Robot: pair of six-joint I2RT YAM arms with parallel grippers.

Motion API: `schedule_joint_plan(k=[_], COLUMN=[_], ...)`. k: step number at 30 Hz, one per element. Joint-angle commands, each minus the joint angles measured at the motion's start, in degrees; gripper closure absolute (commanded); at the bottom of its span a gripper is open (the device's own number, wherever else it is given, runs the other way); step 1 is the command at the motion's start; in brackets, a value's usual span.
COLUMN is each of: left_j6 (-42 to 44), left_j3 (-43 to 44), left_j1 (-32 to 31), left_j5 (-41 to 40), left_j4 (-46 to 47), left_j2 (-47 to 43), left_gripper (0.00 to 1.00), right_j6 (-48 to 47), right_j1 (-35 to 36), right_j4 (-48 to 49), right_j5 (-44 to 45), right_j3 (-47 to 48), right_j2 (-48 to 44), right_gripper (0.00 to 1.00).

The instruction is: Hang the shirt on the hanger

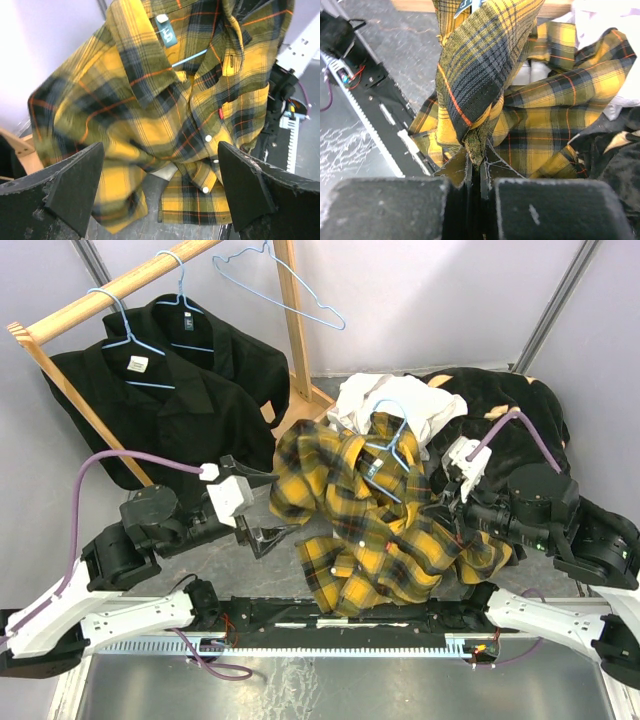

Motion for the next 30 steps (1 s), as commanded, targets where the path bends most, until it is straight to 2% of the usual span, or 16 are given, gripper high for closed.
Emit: schedule_joint_plan(k=[1, 5, 8, 12, 19, 23, 27, 30], left_j6=[-6.87, -10.56, -13.65, -20.21, -29.11, -32.30, -32.90, -33.64], left_j3=[-3.85, -7.71, -8.94, -9.22, -11.46, -10.66, -11.32, -11.24], left_j1=[-0.15, -0.18, -0.16, -0.21, -0.19, -0.14, -0.17, -0.14], left_j5=[-8.10, -14.57, -19.22, -24.67, -31.25, -33.89, -32.30, -31.16], left_j4=[9.10, 12.40, 9.79, 5.03, 1.08, -3.50, -4.39, -5.30], left_j2=[-3.26, -6.78, -6.68, -4.26, -2.98, -0.44, 0.56, 1.68], left_gripper=[0.01, 0.01, 0.01, 0.01, 0.01, 0.02, 0.02, 0.02], right_j6=[4.20, 5.12, 4.83, 3.32, -0.30, -4.80, -10.23, -14.33], right_j1=[-0.26, -0.26, -0.30, -0.25, -0.36, -0.34, -0.34, -0.38], right_j4=[7.82, 7.89, 8.41, 0.51, -4.26, -3.82, -2.65, -2.95], right_j5=[8.66, 10.05, 11.81, 18.88, 32.97, 33.05, 28.03, 28.47], right_j3=[0.80, 0.56, 0.54, 7.35, 14.19, 22.61, 31.90, 37.03], right_j2=[0.49, 2.90, 4.28, 10.04, 14.77, 17.13, 20.31, 23.69], right_gripper=[1.00, 1.00, 1.00, 1.00, 1.00, 1.00, 1.00, 1.00])
